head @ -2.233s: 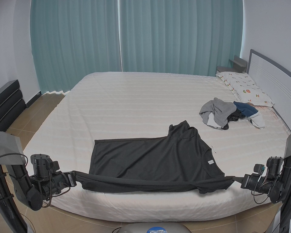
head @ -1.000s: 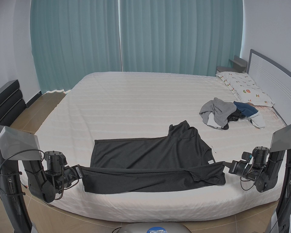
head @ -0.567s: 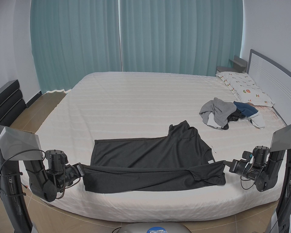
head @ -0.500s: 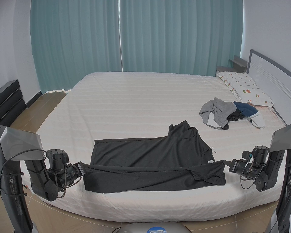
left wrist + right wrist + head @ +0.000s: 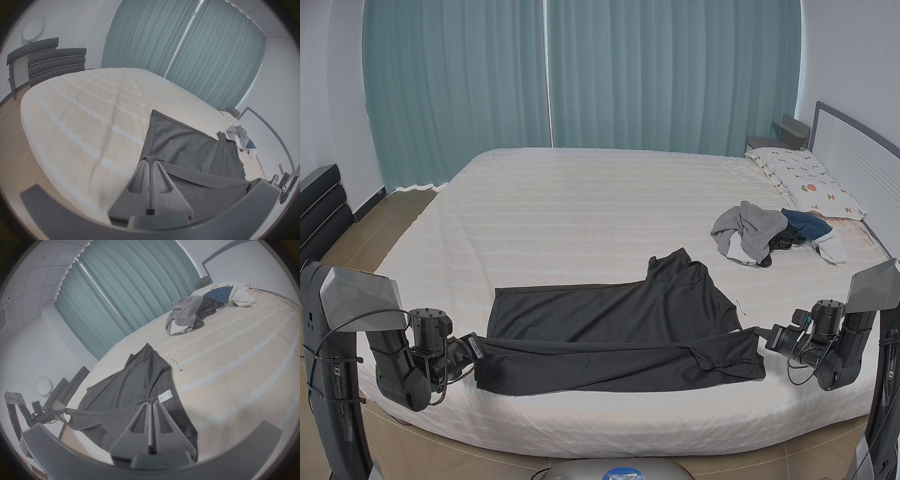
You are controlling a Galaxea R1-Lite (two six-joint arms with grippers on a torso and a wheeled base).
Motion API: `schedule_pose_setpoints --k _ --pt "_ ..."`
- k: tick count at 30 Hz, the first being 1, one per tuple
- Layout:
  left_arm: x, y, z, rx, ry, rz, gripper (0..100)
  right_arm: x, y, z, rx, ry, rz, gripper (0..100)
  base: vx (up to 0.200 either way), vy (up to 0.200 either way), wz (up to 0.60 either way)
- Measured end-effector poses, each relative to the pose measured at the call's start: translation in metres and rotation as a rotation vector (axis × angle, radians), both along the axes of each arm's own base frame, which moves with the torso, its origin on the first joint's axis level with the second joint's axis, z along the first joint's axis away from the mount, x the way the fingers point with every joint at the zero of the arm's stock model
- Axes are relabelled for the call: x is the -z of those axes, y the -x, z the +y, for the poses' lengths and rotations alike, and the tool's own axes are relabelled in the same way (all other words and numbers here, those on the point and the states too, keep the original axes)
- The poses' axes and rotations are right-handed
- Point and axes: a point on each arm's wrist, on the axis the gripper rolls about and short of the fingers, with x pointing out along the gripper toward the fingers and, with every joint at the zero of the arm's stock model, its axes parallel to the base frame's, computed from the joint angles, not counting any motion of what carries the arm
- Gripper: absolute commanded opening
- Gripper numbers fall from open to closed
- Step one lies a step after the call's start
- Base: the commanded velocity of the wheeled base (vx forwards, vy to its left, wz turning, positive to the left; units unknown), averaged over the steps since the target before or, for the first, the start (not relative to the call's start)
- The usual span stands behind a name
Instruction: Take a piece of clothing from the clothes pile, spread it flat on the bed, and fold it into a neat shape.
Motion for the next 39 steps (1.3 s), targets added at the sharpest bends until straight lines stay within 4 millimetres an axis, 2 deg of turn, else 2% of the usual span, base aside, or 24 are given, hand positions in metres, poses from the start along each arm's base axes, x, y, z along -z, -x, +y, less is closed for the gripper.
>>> schedule_pose_setpoints --k 15,16,23,31,39 --pt "0.025 -0.024 -0.002 -0.053 0.053 0.000 0 0.021 -0.021 0.006 0.008 -0.047 0.005 0 0.000 0.000 0.00" --pt "0.026 -0.024 -0.002 -0.056 0.060 0.001 100 0.022 -0.022 0.006 0.010 -0.051 0.008 100 0.000 0.000 0.00" --pt "0.030 -0.025 -0.006 -0.055 0.075 0.010 100 0.027 -0.023 0.006 0.012 -0.068 0.017 100 0.000 0.000 0.00" --pt "0.030 -0.024 -0.006 -0.065 0.095 0.005 100 0.024 -0.022 0.006 0.080 -0.223 0.055 100 0.000 0.000 0.00" --pt "0.019 -0.008 -0.003 -0.111 0.200 -0.065 100 0.019 -0.009 0.005 0.130 -0.317 0.110 100 0.025 0.000 0.00"
